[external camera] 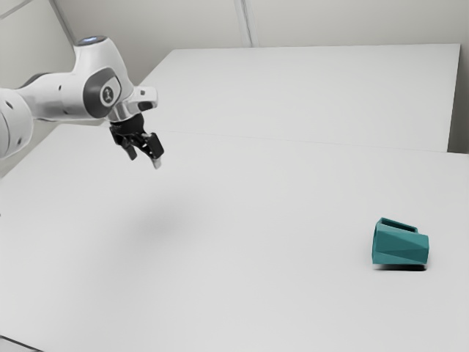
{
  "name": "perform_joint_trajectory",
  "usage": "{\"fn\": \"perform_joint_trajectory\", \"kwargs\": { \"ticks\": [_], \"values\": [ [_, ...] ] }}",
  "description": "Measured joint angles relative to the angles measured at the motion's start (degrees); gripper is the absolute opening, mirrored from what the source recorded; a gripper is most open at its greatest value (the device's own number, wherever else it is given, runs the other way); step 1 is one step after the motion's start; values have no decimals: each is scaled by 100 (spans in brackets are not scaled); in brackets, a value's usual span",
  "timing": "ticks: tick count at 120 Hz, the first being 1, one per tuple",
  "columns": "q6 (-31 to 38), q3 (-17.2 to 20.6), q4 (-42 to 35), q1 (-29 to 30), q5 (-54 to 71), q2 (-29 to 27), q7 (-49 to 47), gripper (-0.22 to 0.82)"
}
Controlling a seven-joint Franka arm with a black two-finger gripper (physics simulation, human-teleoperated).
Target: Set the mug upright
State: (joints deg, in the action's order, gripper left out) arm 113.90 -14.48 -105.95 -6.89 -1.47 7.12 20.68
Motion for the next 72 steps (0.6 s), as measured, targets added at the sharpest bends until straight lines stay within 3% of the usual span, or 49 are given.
{"fn": "perform_joint_trajectory", "kwargs": {
  "ticks": [24, 72],
  "values": [
    [272, 11, 6, -392, -377, -117, -150, 60],
    [821, -178, -992, -2117, -3982, 89, -592, 60]
  ]
}}
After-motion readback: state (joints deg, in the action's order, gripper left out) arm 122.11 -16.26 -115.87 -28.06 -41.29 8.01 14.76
